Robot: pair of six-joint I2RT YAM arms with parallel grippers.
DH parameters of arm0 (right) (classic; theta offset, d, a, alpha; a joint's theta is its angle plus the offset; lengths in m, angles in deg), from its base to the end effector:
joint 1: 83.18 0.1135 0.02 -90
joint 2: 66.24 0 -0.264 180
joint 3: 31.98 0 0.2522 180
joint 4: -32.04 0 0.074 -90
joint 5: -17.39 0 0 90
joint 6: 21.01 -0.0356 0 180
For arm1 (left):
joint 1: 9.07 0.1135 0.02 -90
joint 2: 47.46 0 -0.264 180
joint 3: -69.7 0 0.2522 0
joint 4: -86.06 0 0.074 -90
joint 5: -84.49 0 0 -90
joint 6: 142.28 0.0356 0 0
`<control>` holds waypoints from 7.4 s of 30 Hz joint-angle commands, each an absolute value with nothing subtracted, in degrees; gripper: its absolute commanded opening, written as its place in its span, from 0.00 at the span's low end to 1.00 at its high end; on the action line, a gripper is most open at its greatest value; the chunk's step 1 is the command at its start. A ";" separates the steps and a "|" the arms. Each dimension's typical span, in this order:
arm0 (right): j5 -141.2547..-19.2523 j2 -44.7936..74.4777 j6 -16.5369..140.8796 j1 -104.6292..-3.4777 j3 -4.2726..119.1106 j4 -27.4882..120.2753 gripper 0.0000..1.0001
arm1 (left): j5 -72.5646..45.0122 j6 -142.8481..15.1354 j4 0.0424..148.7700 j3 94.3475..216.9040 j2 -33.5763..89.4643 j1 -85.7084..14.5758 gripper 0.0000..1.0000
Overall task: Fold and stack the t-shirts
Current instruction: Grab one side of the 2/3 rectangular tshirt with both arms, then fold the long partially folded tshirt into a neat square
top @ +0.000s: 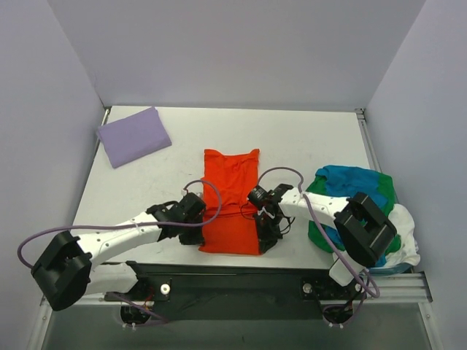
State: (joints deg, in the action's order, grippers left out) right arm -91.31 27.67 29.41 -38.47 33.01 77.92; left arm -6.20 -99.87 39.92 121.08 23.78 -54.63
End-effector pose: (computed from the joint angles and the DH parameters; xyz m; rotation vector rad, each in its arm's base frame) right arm 0.1959 0.2100 0.1510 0.2035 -3.0447 -0.6456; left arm 0.1515 -0.1551 0.1777 -0.0465 2.8277 -0.4483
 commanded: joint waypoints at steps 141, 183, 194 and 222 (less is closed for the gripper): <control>-93.71 18.31 26.01 -37.48 19.49 64.26 0.13 | -2.25 -118.11 32.57 111.50 6.76 -63.91 0.70; -94.06 20.16 24.25 -35.98 21.60 64.17 0.11 | -9.38 -121.97 45.50 104.29 11.78 -64.70 0.29; -92.74 18.84 24.51 -35.90 22.56 67.06 0.00 | -6.66 -123.90 40.23 105.25 6.77 -64.70 0.00; -88.52 2.68 27.07 -36.07 31.27 97.29 0.00 | -12.46 -123.38 12.28 124.67 -0.09 -64.97 0.00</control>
State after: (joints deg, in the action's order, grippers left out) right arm -91.49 5.79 26.16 -36.20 29.92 85.13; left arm -11.14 -124.07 20.53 120.32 0.77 -64.64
